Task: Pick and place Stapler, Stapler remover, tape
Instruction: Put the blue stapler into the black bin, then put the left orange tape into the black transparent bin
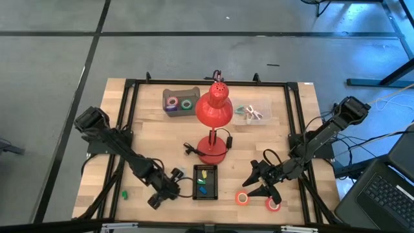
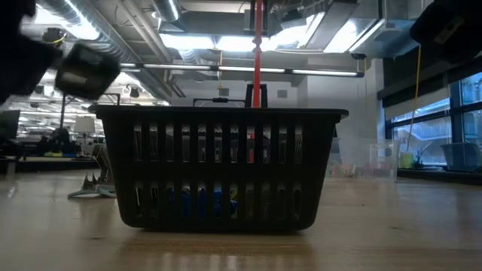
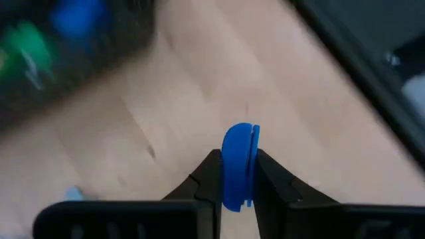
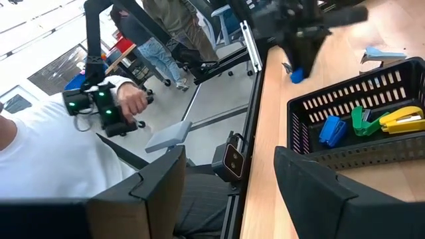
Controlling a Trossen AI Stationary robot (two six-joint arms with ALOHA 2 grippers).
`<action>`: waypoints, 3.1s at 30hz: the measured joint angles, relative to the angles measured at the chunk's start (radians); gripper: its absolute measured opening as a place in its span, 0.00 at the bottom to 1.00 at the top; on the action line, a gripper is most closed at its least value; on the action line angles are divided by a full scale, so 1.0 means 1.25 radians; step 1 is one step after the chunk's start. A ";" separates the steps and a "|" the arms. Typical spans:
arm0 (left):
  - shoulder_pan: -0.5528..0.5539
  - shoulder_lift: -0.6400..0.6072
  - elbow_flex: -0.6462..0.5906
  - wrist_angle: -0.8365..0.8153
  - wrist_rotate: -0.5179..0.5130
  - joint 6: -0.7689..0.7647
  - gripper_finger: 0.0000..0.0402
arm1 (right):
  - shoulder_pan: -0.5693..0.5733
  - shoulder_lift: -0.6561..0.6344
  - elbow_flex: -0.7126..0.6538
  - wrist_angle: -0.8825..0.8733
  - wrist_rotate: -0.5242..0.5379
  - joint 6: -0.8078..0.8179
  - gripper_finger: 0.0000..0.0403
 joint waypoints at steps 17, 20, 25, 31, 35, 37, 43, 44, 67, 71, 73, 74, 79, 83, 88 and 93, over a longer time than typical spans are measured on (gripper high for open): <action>0.254 0.034 0.213 -0.035 -0.022 0.184 0.11 | 0.000 0.000 0.000 0.001 0.000 -0.015 0.58; 0.293 0.067 0.213 -0.041 0.020 0.185 0.11 | 0.000 0.000 0.000 0.001 0.000 -0.015 0.58; 0.284 0.123 0.226 -0.039 0.057 0.207 0.11 | 0.000 0.000 0.000 -0.001 0.000 -0.015 0.58; 0.241 0.209 0.312 -0.036 0.077 0.254 0.11 | 0.000 0.000 0.000 -0.004 0.000 -0.017 0.58; 0.233 0.286 0.364 -0.074 0.089 0.266 0.11 | 0.000 0.000 0.000 -0.004 0.000 -0.017 0.58; 0.234 0.321 0.385 -0.100 0.090 0.270 0.11 | 0.000 0.000 0.000 -0.004 0.000 -0.015 0.58; 0.238 0.352 0.408 -0.097 0.045 0.281 0.20 | 0.002 0.000 0.000 -0.005 0.000 -0.015 0.58; 0.238 0.351 0.412 -0.100 0.030 0.274 0.24 | 0.002 0.000 0.000 -0.006 0.000 -0.015 0.58; 0.207 0.053 0.438 -0.421 -0.087 -0.017 0.54 | 0.002 0.000 0.000 -0.019 -0.001 0.021 0.58; 0.151 -0.086 0.331 -0.347 -0.205 -0.056 0.53 | 0.002 0.001 0.001 -0.047 -0.012 0.009 0.58; 0.117 -0.162 0.261 -0.298 -0.266 -0.092 0.53 | 0.002 0.002 0.001 -0.077 -0.028 0.029 0.57; 0.100 -0.200 0.224 -0.273 -0.298 -0.112 0.52 | -0.003 0.002 0.001 -0.094 -0.035 0.050 0.57; 0.016 -0.379 0.028 -0.105 -0.437 -0.171 0.51 | -0.035 0.002 0.001 -0.220 -0.091 0.203 0.57; -0.019 -0.487 -0.105 0.016 -0.508 -0.174 0.50 | -0.050 0.002 0.001 -0.327 -0.134 0.291 0.57; -0.025 -0.577 -0.197 0.037 -0.541 -0.216 0.50 | -0.063 0.002 0.000 -0.363 -0.177 0.345 0.57; -0.025 -0.632 -0.246 0.036 -0.584 -0.223 0.50 | -0.063 0.002 0.004 -0.396 -0.178 0.350 0.53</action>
